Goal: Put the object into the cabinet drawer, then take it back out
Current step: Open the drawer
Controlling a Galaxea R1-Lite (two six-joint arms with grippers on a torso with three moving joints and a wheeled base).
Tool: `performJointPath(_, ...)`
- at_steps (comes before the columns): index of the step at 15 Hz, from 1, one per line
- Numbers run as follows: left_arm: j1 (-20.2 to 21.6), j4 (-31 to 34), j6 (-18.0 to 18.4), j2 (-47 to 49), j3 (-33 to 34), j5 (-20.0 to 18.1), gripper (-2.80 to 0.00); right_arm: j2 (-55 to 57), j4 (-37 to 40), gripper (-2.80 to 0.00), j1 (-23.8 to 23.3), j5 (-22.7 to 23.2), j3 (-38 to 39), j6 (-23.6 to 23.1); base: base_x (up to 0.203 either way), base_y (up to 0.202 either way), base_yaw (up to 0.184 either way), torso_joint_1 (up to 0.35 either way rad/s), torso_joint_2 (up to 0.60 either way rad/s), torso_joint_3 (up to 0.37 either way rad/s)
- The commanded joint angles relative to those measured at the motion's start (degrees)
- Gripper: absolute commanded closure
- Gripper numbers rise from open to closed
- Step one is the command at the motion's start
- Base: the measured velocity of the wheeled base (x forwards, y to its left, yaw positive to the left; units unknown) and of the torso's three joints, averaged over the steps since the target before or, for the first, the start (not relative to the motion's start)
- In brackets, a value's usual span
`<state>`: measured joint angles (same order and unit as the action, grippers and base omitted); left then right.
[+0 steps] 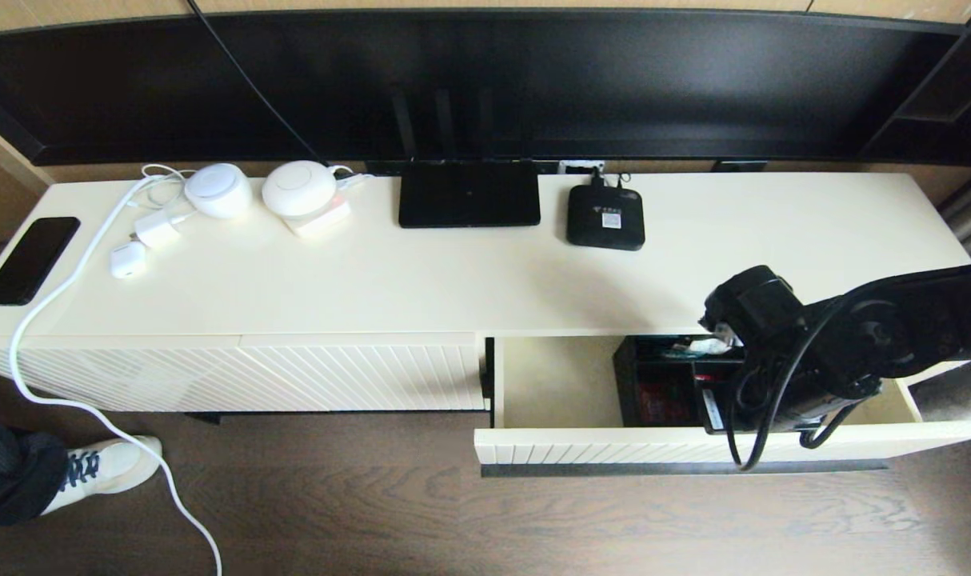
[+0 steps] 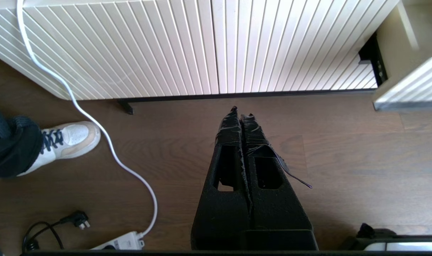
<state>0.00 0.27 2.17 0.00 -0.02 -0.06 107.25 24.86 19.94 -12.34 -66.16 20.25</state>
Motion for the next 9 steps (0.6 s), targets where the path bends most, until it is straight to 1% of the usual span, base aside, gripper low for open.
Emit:
performJointPath(1,0.00,0.00,0.03,0.09,-0.06,-0.03,0.00,0.50,0.81,0.00,0.01,0.03,2.36,0.21,0.000,0.000,0.000,0.000,0.00,0.000)
performJointPath(3,0.00,0.00,0.03,0.09,-0.06,-0.03,0.00,0.10,0.81,0.00,0.01,0.03,4.15,0.36,0.000,0.000,0.000,0.000,0.00,0.000)
performJointPath(5,0.00,0.00,0.03,0.09,-0.06,-0.03,0.00,-0.31,1.04,0.00,0.12,-0.06,5.44,2.00,0.000,0.000,0.000,0.000,0.00,0.000)
performJointPath(9,0.00,0.00,0.03,0.05,0.02,-0.03,0.00,-1.24,1.16,0.00,1.86,-0.06,8.93,5.20,0.000,0.000,0.000,0.000,0.00,0.000)
